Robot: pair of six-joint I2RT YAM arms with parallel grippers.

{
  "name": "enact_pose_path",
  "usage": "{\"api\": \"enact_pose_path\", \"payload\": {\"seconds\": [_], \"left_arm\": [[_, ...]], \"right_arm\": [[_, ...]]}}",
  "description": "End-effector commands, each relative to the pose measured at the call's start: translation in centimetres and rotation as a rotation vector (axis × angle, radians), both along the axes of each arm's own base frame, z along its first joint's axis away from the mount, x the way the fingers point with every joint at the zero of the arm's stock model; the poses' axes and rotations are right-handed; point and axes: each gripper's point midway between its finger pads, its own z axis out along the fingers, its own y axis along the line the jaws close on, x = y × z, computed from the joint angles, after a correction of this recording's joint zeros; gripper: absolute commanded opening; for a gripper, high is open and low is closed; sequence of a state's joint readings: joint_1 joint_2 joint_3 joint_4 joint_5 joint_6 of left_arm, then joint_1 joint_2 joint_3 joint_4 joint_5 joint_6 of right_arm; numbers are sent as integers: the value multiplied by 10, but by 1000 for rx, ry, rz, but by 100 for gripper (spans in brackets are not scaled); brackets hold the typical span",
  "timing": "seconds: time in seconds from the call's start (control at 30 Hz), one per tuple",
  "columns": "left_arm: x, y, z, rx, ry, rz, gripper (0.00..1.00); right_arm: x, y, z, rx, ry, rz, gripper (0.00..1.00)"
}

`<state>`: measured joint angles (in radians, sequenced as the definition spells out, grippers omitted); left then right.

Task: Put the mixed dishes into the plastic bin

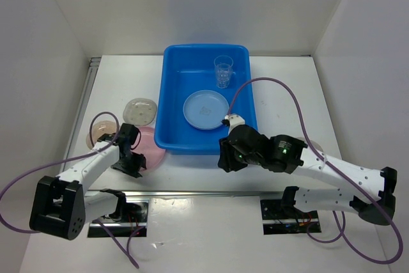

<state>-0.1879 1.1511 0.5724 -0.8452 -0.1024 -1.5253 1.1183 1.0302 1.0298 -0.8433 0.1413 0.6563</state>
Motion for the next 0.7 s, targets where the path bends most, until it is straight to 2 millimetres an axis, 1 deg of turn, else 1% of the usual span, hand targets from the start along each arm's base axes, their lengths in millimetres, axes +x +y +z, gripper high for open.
{"api": "enact_pose_path", "payload": {"seconds": [0.0,0.03,0.13,0.17,0.23,0.33,0.37,0.4,0.43,0.47,0.5,0.57,0.6,0.67], "left_arm": [[6,-1,-3,3,-25,33,45],[6,-1,-3,4,-25,33,42],[10,2,-4,23,-41,45,17],[11,2,-2,20,-51,45,10],[9,2,-1,20,-52,45,0],[11,2,6,10,-89,56,0],[7,4,7,20,-81,70,0],[9,4,12,17,-92,71,0],[9,8,17,37,-103,83,0],[15,9,26,40,-129,85,0],[17,8,32,37,-142,85,0],[20,14,49,63,-183,92,0],[30,14,66,58,-233,105,0],[36,20,89,81,-298,116,0]], "right_arm": [[4,4,20,37,-21,-1,38],[4,4,20,37,-21,-1,38],[4,5,18,28,-17,-1,38],[4,5,18,28,-17,-1,38],[4,5,18,28,-17,-1,38],[3,6,18,31,-11,6,38],[3,6,18,31,-11,6,38],[3,6,18,31,-11,6,38],[3,6,18,31,-11,6,38],[2,5,20,39,-15,6,38],[2,5,20,40,-15,6,38],[2,5,20,40,-15,6,38],[2,5,20,40,-15,6,38],[2,5,20,40,-15,6,38]]}}
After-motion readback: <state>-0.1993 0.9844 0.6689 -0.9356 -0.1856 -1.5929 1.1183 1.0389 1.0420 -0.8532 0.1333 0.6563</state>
